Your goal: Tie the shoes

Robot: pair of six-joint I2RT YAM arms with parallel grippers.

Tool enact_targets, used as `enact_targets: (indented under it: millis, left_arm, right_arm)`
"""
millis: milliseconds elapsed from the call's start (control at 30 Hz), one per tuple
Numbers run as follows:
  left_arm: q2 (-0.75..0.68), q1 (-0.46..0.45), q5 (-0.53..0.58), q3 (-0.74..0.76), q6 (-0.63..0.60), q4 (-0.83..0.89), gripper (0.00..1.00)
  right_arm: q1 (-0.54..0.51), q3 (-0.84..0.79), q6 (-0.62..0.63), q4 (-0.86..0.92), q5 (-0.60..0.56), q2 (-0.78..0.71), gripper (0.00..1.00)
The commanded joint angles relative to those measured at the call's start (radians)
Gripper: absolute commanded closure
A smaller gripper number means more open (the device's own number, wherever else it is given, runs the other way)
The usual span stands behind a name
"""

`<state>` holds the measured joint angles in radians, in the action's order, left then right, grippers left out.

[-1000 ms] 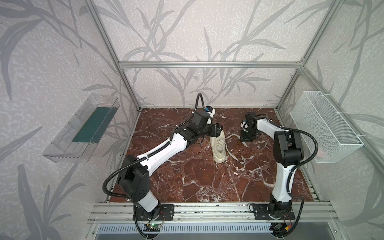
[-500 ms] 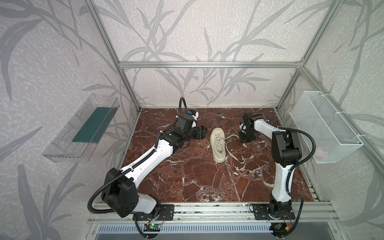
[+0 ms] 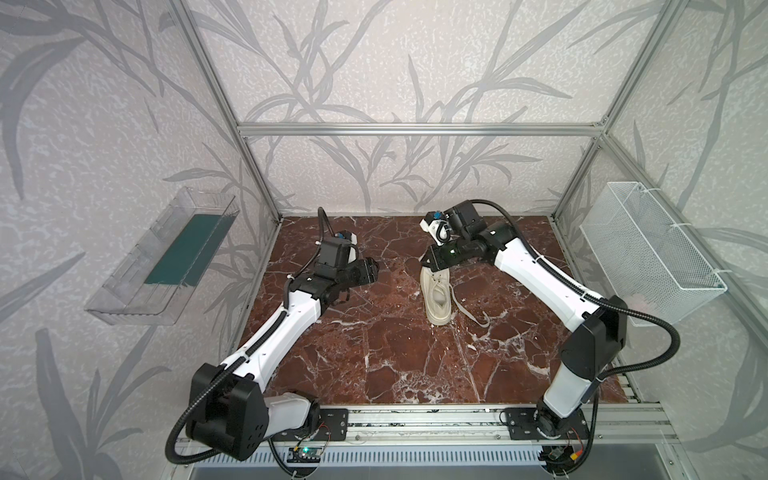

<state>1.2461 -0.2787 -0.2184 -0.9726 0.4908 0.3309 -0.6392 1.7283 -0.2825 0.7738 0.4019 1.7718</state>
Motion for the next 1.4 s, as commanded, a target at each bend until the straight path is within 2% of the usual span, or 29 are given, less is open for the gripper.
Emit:
enact_targets:
  millis: [0, 133, 167, 200, 267, 367, 433, 533, 633, 767, 967, 1167, 1367]
  left_arm:
    - [-0.062, 0.050, -0.019, 0.046, 0.011, 0.041, 0.31]
    - [-0.112, 0.107, -0.030, 0.112, 0.021, 0.055, 0.31]
    - [-0.123, 0.121, -0.034, 0.131, 0.029, 0.055, 0.31]
    - [-0.134, 0.132, -0.039, 0.148, 0.035, 0.053, 0.31]
    - [-0.145, 0.143, -0.046, 0.174, 0.039, 0.051, 0.31]
    - [-0.147, 0.147, -0.057, 0.187, 0.040, 0.054, 0.31]
    - [-0.141, 0.146, -0.062, 0.189, 0.042, 0.049, 0.31]
    - [-0.129, 0.147, -0.072, 0.182, 0.040, 0.041, 0.31]
    - [-0.119, 0.144, -0.089, 0.180, 0.036, 0.029, 0.31]
    - [-0.103, 0.119, -0.083, 0.186, 0.038, 0.003, 0.31]
    - [-0.062, 0.034, -0.045, 0.183, 0.041, -0.017, 0.31]
    - [-0.026, -0.021, -0.022, 0.184, 0.056, -0.040, 0.31]
    - [-0.016, -0.030, -0.016, 0.183, 0.060, -0.047, 0.31]
  right_arm:
    - [-0.083, -0.004, -0.095, -0.013, 0.080, 0.070, 0.99]
    - [-0.187, 0.021, -0.134, -0.049, 0.112, 0.133, 0.95]
    - [-0.204, 0.029, -0.140, -0.047, 0.114, 0.150, 0.89]
    - [-0.215, 0.036, -0.144, -0.043, 0.107, 0.163, 0.77]
    - [-0.227, 0.045, -0.146, -0.028, 0.086, 0.169, 0.61]
    - [-0.229, 0.043, -0.142, -0.019, 0.033, 0.139, 0.48]
    - [-0.226, 0.049, -0.128, 0.013, -0.020, 0.111, 0.45]
    - [-0.209, 0.017, -0.127, 0.053, -0.114, 0.049, 0.45]
    - [-0.166, -0.080, -0.146, 0.083, -0.226, -0.045, 0.45]
    - [-0.068, -0.275, -0.188, 0.113, -0.348, -0.191, 0.47]
    - [0.098, -0.585, -0.220, 0.113, -0.443, -0.353, 0.48]
    - [0.190, -0.758, -0.219, 0.069, -0.440, -0.358, 0.51]
    - [0.226, -0.793, -0.204, 0.025, -0.431, -0.290, 0.56]
